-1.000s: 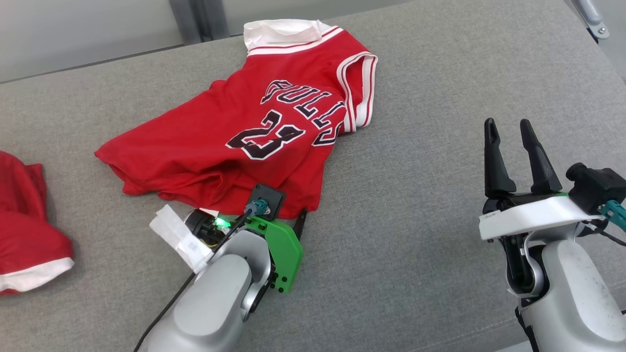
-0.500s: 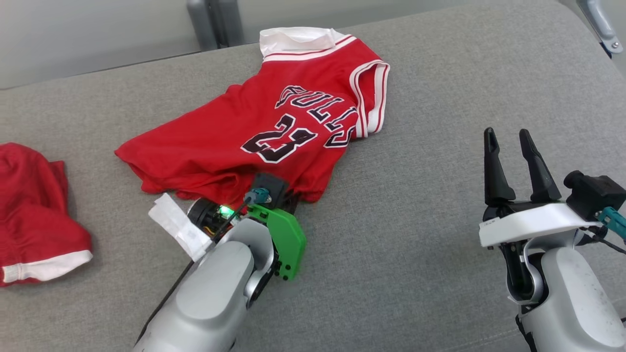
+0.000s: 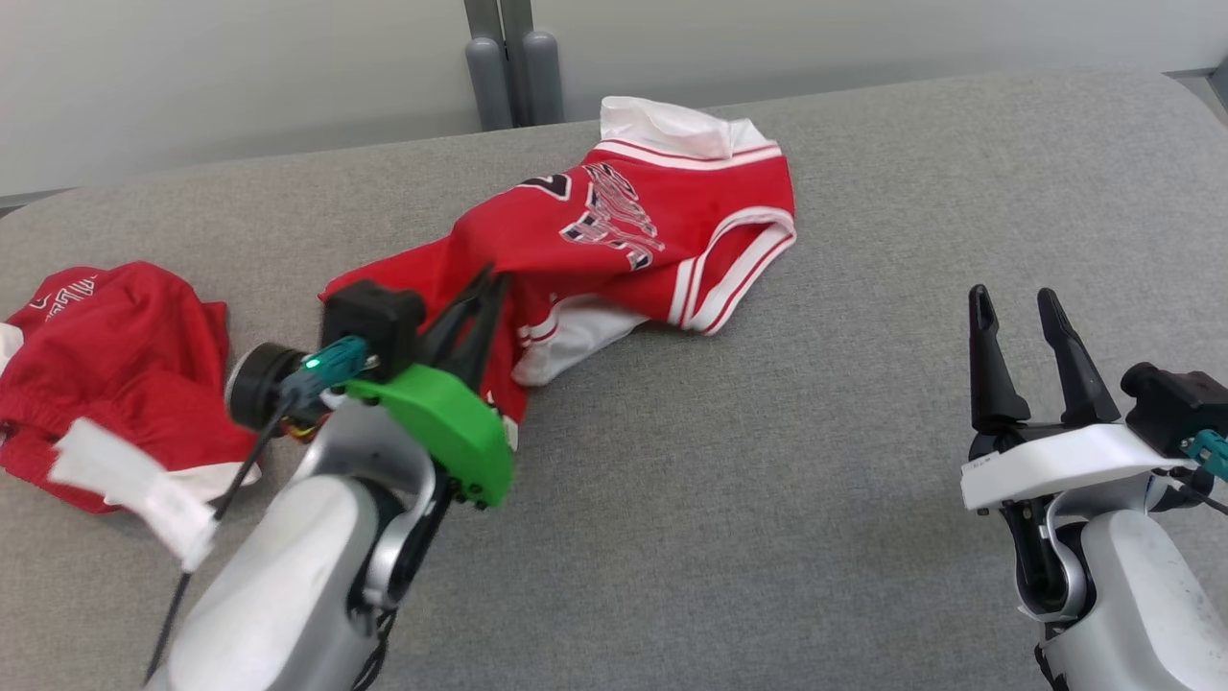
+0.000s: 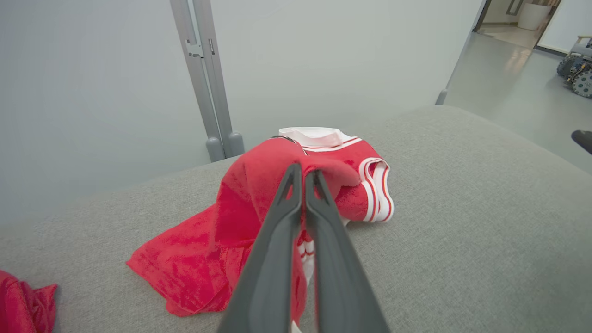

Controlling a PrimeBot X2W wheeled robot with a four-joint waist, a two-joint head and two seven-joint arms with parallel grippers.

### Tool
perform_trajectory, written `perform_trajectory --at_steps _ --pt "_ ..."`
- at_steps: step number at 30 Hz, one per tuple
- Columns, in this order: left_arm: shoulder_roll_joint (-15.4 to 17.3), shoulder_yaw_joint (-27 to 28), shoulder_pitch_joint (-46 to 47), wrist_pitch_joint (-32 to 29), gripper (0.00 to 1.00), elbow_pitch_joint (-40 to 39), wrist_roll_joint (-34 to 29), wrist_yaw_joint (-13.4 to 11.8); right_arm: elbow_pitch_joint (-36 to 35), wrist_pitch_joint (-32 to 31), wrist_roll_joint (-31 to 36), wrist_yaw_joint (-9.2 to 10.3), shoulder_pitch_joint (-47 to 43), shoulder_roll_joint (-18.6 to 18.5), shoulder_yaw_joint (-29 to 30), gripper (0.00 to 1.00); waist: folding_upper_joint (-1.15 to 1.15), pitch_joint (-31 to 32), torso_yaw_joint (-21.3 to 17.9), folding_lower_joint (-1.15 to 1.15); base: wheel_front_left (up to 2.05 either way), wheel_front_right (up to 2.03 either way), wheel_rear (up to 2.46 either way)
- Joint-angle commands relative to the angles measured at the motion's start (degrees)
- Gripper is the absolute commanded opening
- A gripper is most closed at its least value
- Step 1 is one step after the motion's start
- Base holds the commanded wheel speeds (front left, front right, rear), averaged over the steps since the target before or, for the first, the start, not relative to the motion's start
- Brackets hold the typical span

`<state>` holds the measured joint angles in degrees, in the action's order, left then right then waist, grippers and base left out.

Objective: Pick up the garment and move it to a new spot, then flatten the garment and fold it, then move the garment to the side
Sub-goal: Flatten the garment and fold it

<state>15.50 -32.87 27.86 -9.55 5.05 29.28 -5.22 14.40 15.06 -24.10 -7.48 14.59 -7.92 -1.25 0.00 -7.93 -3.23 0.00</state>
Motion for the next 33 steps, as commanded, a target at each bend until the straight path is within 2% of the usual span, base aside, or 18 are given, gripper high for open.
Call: perform_trajectory --at_steps 1,5,9,10,11,12,13,14,17,21,29,33 --pt "1.81 1.18 -2.26 -0.49 0.0 -2.32 0.6 -1.23 -0.03 0.16 -0.3 -0.03 -0.6 -0.35 0.11 1.0 0.0 0.19 0.45 0.0 0.0 0.0 0.0" --pt "6.32 5.17 -8.69 -1.6 0.0 -8.2 2.44 -4.36 0.13 0.16 -0.43 -0.03 -0.87 -1.1 0.75 1.0 0.0 -0.06 0.76 0.0 0.0 0.0 0.0" --pt "7.48 6.77 -13.22 -0.56 0.0 -5.96 5.26 -4.12 0.7 0.16 -0.5 -0.03 -0.81 -1.23 0.22 1.0 0.0 -0.57 0.98 0.0 0.0 0.0 0.0" --pt "6.59 7.21 -13.7 0.84 0.24 -4.12 6.23 -3.45 0.85 0.16 -0.52 -0.03 -0.64 -1.22 -0.14 1.0 0.0 -0.73 1.02 0.0 0.0 0.0 0.0" --pt "6.26 7.38 -13.93 2.32 0.36 -1.78 6.42 -2.75 1.07 0.16 -0.51 -0.03 -0.39 -1.24 -0.55 1.0 0.0 -0.86 0.99 0.0 0.0 0.0 0.0" --pt "6.26 7.22 -13.92 3.65 0.36 0.08 6.06 -2.21 1.29 0.16 -0.55 -0.03 -0.12 -1.29 -0.91 1.0 0.0 -0.97 0.91 0.0 0.0 0.0 0.0" --pt "5.38 7.31 -13.76 5.6 0.65 2.16 6.18 -1.74 1.43 0.16 -0.64 -0.03 0.23 -1.35 -1.2 1.0 0.0 -1.07 0.86 0.0 0.0 0.0 0.0" --pt "4.55 7.47 -13.6 7.05 1.0 3.66 6.63 -1.25 1.5 0.16 -0.73 -0.03 0.44 -1.42 -1.37 1.0 0.0 -1.13 0.84 0.0 0.0 0.0 0.0" --pt "3.15 8.21 -12.7 11.42 1.0 7.26 6.97 -0.43 1.87 0.16 -1.01 -0.03 0.5 -1.72 -2.24 1.0 0.0 -1.24 1.06 0.0 0.0 0.0 0.0" --pt "2.91 8.65 -12.81 15.81 1.0 8.96 5.58 -0.65 2.23 0.16 -1.75 -0.03 0.23 -1.79 -4.84 1.0 0.0 -0.97 1.65 0.0 0.0 0.0 0.0" --pt "2.95 10.29 -17.06 21.34 1.0 4.16 3.91 -4.0 4.24 0.16 -4.84 -0.03 1.58 -2.03 -15.41 1.0 0.0 -0.63 4.84 0.0 0.0 0.0 0.0" --pt "2.48 10.21 -18.4 21.75 1.0 2.32 4.23 -4.46 9.13 -0.3 -6.99 -0.03 4.77 -2.67 -22.1 1.0 0.0 -0.94 7.33 0.0 0.0 0.0 0.0"
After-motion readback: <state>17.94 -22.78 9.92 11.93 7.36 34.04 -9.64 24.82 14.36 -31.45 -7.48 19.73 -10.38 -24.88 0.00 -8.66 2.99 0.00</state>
